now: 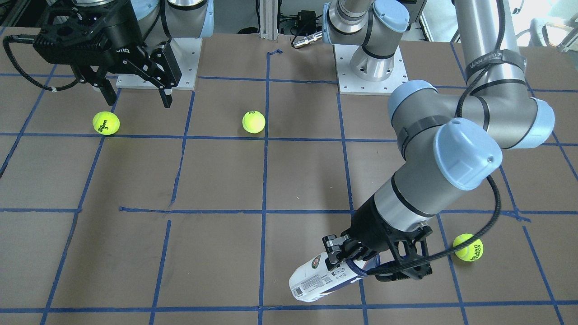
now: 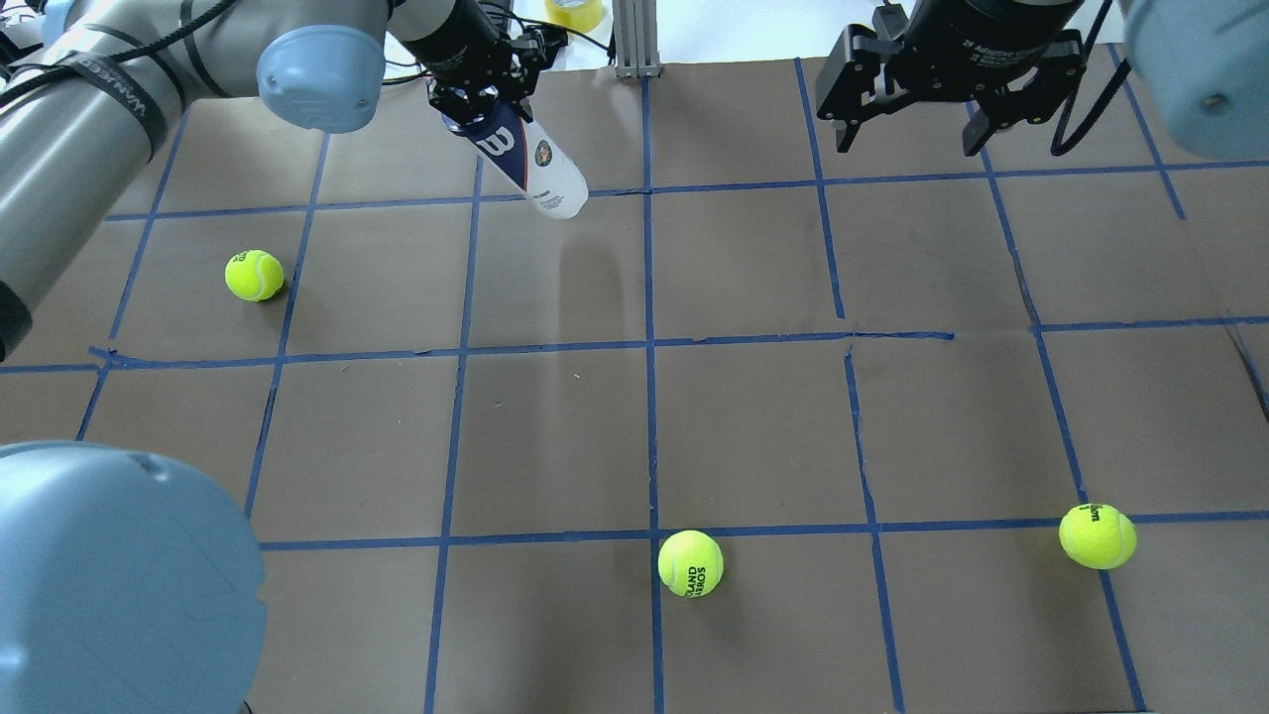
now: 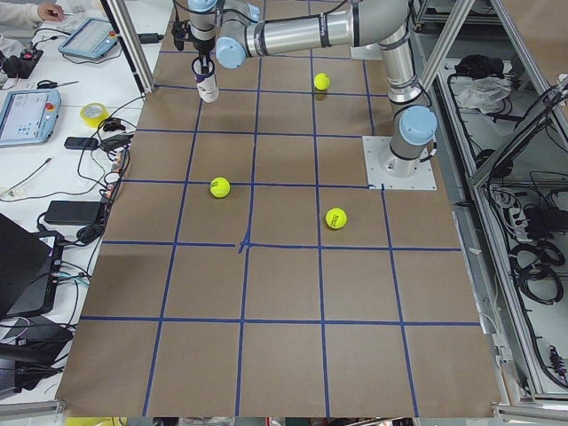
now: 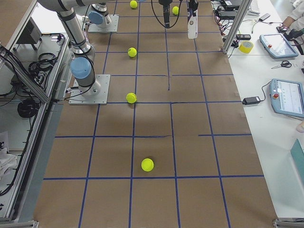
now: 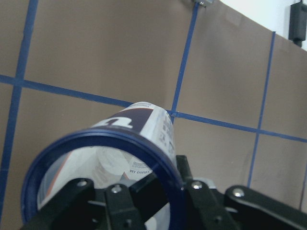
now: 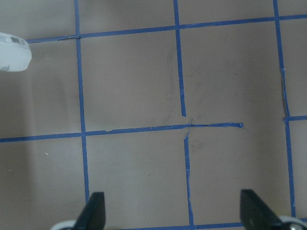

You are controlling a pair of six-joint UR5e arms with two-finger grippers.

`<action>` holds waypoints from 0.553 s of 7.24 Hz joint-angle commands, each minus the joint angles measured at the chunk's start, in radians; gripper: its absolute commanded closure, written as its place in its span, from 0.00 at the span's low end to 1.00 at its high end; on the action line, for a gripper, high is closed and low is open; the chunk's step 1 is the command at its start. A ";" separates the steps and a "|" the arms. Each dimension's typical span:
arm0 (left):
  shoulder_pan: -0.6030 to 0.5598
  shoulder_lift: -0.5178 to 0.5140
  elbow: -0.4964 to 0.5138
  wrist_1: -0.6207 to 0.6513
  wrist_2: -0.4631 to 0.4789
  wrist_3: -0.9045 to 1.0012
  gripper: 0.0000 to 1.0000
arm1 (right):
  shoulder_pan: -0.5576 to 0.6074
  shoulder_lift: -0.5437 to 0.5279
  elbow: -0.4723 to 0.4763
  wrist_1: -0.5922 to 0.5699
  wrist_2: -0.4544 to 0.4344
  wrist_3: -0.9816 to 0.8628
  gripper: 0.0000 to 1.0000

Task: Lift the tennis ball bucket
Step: 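Lift the can with the left gripper and rotate it upright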

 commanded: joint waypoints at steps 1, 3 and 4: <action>-0.068 -0.008 0.009 -0.097 0.155 0.232 1.00 | 0.000 0.000 0.000 0.001 -0.001 0.000 0.00; -0.074 -0.018 0.006 -0.142 0.168 0.301 1.00 | 0.000 0.000 0.000 0.001 -0.001 0.000 0.00; -0.077 -0.022 0.003 -0.141 0.170 0.302 1.00 | 0.000 0.000 0.000 0.000 0.001 0.000 0.00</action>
